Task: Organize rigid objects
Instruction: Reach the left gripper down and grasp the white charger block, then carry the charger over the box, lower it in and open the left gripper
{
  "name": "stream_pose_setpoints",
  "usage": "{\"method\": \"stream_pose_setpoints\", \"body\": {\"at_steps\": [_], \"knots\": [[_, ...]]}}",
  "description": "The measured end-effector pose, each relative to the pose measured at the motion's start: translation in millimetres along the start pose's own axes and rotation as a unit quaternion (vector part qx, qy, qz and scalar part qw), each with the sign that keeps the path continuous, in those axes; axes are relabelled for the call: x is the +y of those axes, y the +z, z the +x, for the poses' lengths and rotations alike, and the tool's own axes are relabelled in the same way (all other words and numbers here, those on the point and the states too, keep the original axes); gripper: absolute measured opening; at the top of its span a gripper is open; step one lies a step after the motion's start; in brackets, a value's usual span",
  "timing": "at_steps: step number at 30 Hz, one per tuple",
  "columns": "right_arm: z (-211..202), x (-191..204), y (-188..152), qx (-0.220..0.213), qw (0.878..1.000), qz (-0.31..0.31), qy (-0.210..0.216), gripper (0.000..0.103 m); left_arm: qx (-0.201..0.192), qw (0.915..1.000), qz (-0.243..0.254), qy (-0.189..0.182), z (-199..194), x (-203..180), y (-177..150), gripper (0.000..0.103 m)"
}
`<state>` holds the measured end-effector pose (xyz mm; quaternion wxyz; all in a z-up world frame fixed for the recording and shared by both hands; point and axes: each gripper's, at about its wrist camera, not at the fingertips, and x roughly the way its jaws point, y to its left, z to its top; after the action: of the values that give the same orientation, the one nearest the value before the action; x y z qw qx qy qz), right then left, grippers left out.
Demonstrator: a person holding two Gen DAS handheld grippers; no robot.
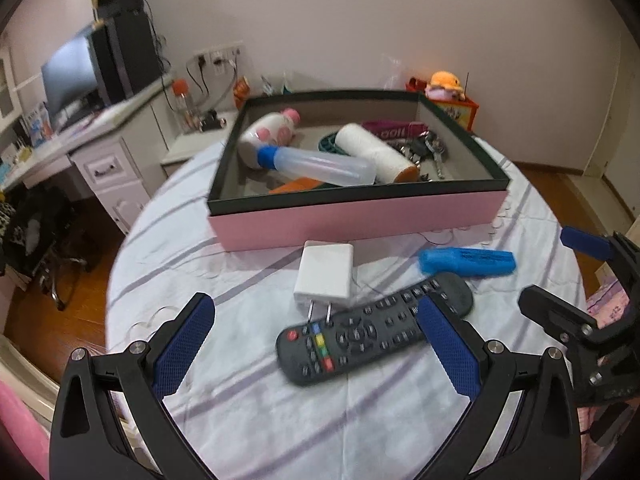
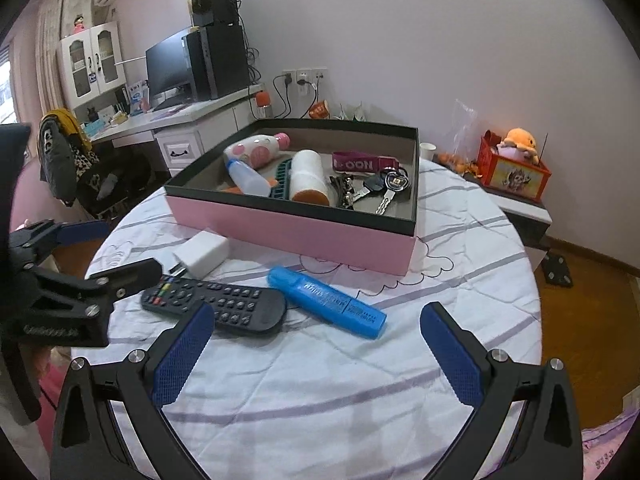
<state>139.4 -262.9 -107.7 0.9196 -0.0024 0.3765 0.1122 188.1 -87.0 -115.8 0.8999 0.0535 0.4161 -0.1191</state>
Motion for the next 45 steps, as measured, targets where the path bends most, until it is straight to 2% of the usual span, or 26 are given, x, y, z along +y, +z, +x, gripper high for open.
{"method": "stream_pose_setpoints", "body": {"at_steps": [5,9,12,14,17,21,30,39,45], "knots": [[19.1,-12.3,4.8,0.007,1.000,0.013,0.025,0.103,0.043,0.9990,-0.004,-0.007,42.4,4.5,12.2,0.102],[31.8,-17.6,7.3,0.013,0.999,0.018,0.036,0.103,0.082,0.9965,0.010,0.000,68.2,0.8,13.7,0.081],[39.2,-20.2,8.5,0.015,0.999,0.021,0.041,0.103,0.097,0.9951,0.018,-0.004,80.0,-0.7,13.4,0.076],[42.6,-21.6,8.2,0.017,0.999,0.022,0.047,0.103,0.093,0.9954,0.021,-0.007,82.0,-1.6,15.0,0.074],[45.1,-22.9,8.2,0.018,0.998,0.024,0.050,0.103,0.082,0.9960,0.024,-0.027,80.7,-1.8,18.2,0.041],[44.6,-24.1,8.0,0.019,0.998,0.025,0.049,0.103,0.082,0.9956,0.036,-0.028,76.8,-3.0,18.0,0.041],[35.0,-21.9,11.4,0.009,0.999,0.021,0.047,0.103,0.043,0.9983,0.023,-0.030,46.6,5.3,16.7,0.040],[30.3,-20.0,14.2,0.001,0.999,0.021,0.048,0.103,0.021,0.9989,0.023,-0.035,28.0,8.9,16.5,0.040],[27.2,-20.1,16.8,-0.007,0.999,0.021,0.049,0.103,0.004,0.9989,0.028,-0.038,14.2,6.1,29.7,0.040]]}}
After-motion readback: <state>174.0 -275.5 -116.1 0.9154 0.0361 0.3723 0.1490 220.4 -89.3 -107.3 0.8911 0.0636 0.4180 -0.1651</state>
